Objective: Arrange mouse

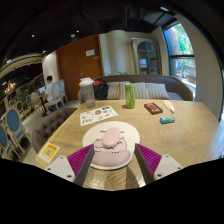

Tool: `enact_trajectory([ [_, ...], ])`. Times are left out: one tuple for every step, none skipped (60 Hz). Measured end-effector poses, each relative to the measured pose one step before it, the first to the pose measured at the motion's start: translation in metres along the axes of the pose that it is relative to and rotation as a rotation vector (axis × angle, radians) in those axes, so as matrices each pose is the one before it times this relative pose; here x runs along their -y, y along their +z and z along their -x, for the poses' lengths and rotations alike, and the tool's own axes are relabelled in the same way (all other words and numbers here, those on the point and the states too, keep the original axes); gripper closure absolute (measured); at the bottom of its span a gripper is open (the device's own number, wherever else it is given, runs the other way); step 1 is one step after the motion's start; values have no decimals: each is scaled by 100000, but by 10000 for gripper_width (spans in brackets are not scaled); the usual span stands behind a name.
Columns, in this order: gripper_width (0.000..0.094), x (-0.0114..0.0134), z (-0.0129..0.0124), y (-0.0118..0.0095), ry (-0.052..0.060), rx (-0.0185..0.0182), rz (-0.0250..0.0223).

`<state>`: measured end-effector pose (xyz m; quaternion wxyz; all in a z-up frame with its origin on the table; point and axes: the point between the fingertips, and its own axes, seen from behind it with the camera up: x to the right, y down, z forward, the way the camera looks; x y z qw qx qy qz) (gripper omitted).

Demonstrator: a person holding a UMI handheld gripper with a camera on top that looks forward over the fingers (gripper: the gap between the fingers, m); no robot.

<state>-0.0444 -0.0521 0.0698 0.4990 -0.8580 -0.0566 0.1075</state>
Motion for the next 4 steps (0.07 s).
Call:
enact_trajectory([
  [99, -65, -114, -547, 742, -300, -681],
  [98, -111, -159, -684, 643, -357, -525],
  [96, -116, -246, -604, 622, -329, -442],
  [96, -70, -251, -605, 584, -312, -523],
])
